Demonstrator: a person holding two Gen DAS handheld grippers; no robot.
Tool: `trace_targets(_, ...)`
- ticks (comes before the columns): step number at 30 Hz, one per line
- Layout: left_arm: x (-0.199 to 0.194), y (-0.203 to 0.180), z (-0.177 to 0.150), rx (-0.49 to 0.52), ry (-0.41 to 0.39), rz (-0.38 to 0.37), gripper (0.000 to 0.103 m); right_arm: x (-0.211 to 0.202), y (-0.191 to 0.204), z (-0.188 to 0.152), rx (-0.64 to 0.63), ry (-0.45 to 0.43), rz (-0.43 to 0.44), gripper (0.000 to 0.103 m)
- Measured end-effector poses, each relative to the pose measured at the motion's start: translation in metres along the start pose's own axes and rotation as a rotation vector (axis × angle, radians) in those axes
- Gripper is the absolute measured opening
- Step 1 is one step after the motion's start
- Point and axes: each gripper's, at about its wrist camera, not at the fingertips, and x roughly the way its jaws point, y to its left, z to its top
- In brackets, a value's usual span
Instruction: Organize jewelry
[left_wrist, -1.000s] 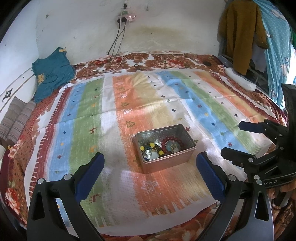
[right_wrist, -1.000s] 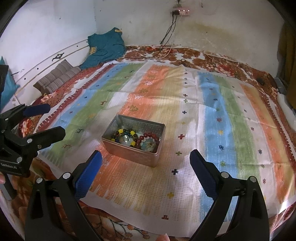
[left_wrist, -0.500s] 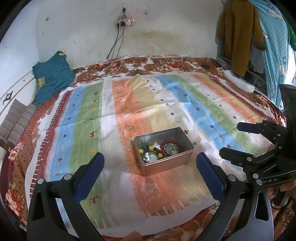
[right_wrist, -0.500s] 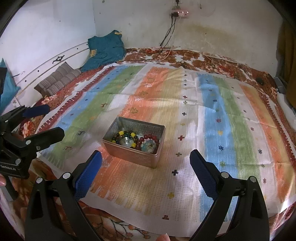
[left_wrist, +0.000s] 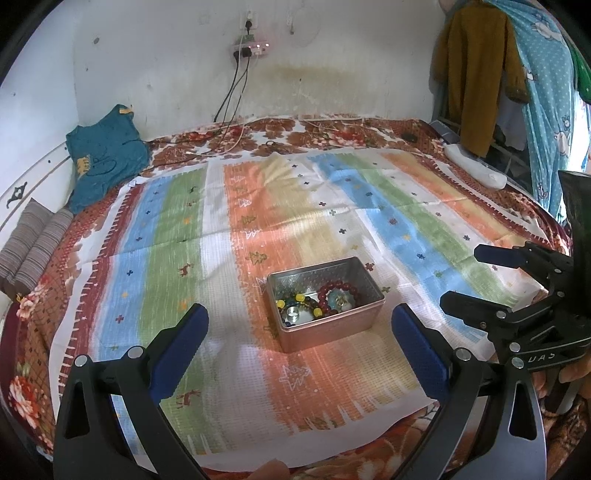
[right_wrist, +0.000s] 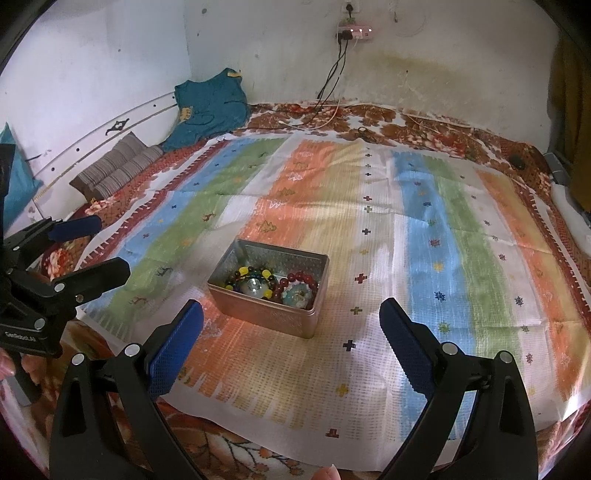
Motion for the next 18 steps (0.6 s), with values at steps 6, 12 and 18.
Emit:
trace_targets(6,-0.0012,-0.0010,0.0016,0.003,-0.007,-0.004,0.097,0.0000,0.0000,0.0002,-0.003,0.000,-0.001,0.097)
trace_targets(12,-0.0020,-0.0025,0.0031,0.002,-0.010,-0.006,0.097,-0.0005,-0.0004,-0.0005,0.004,-0.005,0.001,0.097)
trace_targets(18,-0.0042,-0.0028,0.0045,0.000,-0.020,-0.020,0.097,-0.0027,0.0011,-0.0009,-0.001,-0.011,0.004,0.097)
